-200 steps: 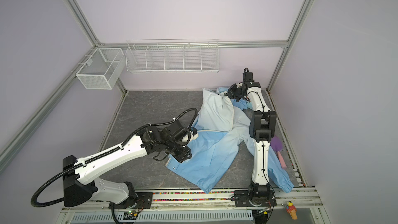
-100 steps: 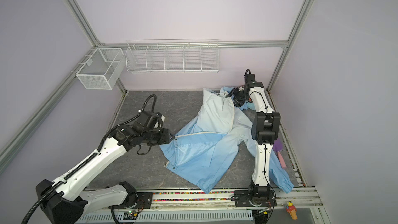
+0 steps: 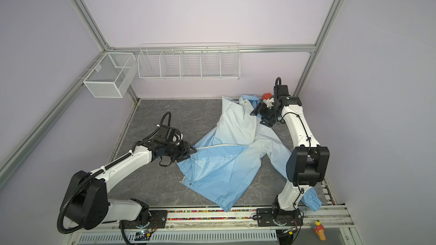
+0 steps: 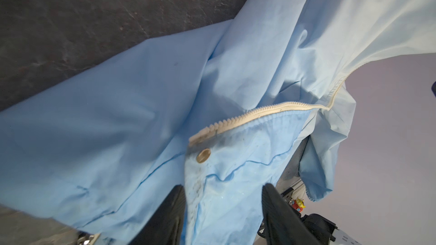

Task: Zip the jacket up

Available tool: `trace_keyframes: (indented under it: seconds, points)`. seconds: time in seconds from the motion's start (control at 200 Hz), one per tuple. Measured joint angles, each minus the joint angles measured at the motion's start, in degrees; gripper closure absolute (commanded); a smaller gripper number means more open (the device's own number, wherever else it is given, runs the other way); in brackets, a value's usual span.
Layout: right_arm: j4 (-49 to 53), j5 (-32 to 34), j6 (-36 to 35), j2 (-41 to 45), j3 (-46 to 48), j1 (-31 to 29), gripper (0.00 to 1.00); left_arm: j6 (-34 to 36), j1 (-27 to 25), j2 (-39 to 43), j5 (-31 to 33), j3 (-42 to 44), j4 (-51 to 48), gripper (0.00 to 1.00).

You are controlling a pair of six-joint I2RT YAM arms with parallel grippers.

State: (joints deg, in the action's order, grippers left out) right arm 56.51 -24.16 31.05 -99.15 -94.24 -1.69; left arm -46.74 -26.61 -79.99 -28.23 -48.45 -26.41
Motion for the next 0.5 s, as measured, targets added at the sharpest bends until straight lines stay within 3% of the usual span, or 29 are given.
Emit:
trace_keyframes:
  seconds: [0.235, 0.34, 0.48, 0.5]
  points:
    - [0.07, 0.15, -0.50, 1.46, 4.52, -1.49, 0.25, 2.62, 0.00, -5.33, -0.83, -0.52, 0.79, 0.56]
    - [-0.02, 0.13, -0.48, 2.67, 5.64, -1.92, 0.26, 2.93, 0.00, -5.33, -1.97, -0.55, 2.58, 0.71]
    - [-0.02, 0.13, -0.46, 4.15, 6.84, -2.32, 0.26, 4.33, 0.09, -5.29, -3.98, -1.84, 4.04, 1.00]
    - [0.02, 0.11, -0.48, 4.22, 6.86, -2.36, 0.26, 4.79, 0.09, -5.27, -4.22, -2.14, 4.13, 1.00]
